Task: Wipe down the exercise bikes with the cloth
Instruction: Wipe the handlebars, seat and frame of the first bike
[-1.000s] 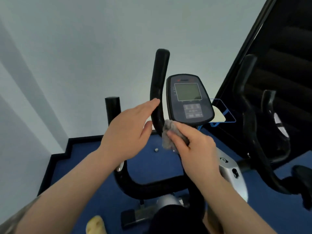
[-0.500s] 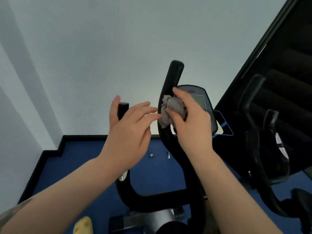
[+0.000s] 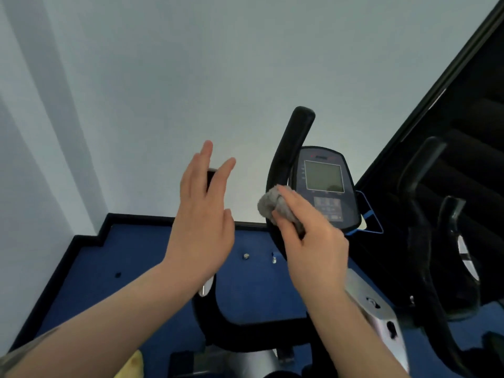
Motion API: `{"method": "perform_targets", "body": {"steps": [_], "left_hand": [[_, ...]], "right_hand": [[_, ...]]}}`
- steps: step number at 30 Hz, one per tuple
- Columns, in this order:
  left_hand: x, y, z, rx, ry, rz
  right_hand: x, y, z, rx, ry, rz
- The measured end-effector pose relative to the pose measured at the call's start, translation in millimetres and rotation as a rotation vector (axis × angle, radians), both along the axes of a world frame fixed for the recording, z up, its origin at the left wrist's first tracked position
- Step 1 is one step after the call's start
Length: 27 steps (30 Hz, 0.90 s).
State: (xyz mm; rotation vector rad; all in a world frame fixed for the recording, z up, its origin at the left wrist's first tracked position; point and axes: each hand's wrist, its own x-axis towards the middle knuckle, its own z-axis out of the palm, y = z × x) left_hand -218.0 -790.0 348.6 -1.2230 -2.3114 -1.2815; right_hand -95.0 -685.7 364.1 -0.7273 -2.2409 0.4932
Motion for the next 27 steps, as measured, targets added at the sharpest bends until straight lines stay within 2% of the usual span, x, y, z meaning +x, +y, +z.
{"method": "perform_targets", "body": {"steps": [2,6,10,13,16,19,24,27], "left_hand": [[2,-1,2,0.041,-0.106,-0.003],[5,0,0,0.073,-0.147,0.026],[0,-2,-6,0.065,-0.497,0.088],[-5,0,-10,0.099,-0.634,0.049],[-8,0,-9,0.097,-0.638,0.044],[-8,0,-8,0.059,-0.572,0.092],[-9,0,-8,0.094,-0.591,0.056],[-10,0,-10,0.123,-0.594,0.040]], "right_hand": [[12,7,9,0.037,-0.029,0.034],[-16,25,30,0.052,0.020,0.016],[-7,6,10,0.021,-0.057,0.017],[22,9,18,0.072,-0.128,0.099],[7,25,39,0.058,-0.134,0.106],[-11,10,29,0.089,-0.104,0.066],[38,-8,2,0.187,-0.135,0.062],[33,8,18,0.050,-0.094,0.081]]}}
